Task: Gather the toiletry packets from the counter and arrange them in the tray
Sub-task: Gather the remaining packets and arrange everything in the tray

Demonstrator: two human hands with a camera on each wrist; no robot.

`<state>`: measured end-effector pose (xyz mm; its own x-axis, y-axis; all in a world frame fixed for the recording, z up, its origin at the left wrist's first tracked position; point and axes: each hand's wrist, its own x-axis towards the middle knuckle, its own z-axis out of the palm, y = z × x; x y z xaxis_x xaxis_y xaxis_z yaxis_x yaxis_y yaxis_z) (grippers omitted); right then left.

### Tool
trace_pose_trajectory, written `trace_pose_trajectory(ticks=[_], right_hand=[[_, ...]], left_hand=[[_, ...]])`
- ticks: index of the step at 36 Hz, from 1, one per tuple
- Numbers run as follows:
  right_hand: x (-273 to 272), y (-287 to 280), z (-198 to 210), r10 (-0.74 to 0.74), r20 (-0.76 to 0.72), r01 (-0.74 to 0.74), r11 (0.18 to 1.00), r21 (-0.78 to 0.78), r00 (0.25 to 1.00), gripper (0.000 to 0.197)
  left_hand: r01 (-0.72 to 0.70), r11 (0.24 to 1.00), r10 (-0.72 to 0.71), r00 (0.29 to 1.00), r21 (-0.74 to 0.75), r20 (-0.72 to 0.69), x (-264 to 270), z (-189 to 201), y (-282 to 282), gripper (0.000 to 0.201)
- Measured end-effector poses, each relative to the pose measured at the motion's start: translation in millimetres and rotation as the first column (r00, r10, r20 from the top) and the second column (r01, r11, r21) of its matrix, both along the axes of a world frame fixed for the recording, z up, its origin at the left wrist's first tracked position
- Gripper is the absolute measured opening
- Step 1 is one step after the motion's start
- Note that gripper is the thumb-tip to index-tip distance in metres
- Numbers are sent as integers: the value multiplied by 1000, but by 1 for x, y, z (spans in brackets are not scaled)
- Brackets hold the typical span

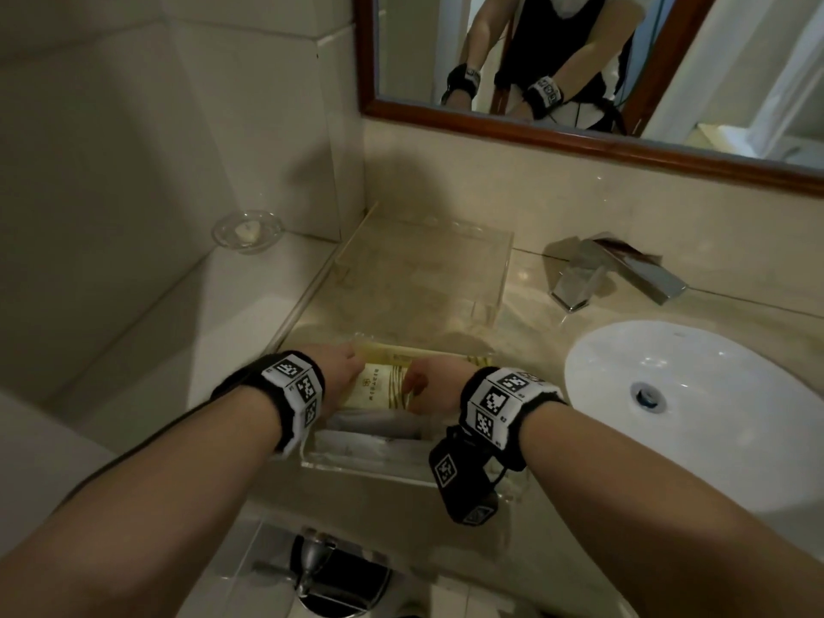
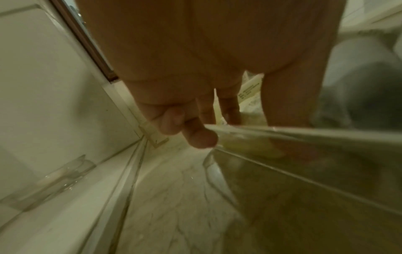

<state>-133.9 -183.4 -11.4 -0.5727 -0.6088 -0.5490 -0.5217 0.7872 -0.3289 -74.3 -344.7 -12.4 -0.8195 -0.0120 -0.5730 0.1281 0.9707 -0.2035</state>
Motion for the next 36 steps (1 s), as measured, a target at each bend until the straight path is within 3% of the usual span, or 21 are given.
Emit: trace_pose_trajectory(ticks=[3,7,9,13,18,22,26,28,30,32,36], right_hand=[[-10,7,7,36,-22,-36,999,20,999,34],[-25,18,14,75,-123,-67,995,70,990,57],[-27,19,14,168,-111,-151,978,144,980,62],[-22,14,6,377,-64,-344,892,294,924,53],[-19,11,-4,566,-91,-485,769,417,820,64],[-17,18,7,585,-105,-502,764,406,805,49],[-16,29,8,527,-166,-473,835,281,833,45],[-19,38,4,335,-189,-317,941,118,923,50],[-27,49,5,125,-239,-134,991,-24,963,50],[-36,60,7,30,-285,-44,998,-43,958,38],[-42,79,7,40,-234,-29,998,51,971,32]], left_hand=[[-37,998,37,999,41,14,-4,7,-4,53],[-129,987,130,992,94,-1,-12,12,-9,41],[-143,983,149,988,117,-43,-15,15,-5,33],[-111,973,141,980,204,-140,-21,12,7,27],[-93,969,129,981,229,-148,-24,7,25,38],[-105,962,148,976,254,-158,-21,2,28,43],[-117,954,178,961,275,-212,-21,3,32,38],[-138,934,213,955,331,-205,-25,5,41,34],[-178,907,250,957,381,-148,-30,6,52,30],[-201,899,255,963,388,-92,-35,5,63,28],[-220,912,239,971,346,-11,-42,2,80,31]])
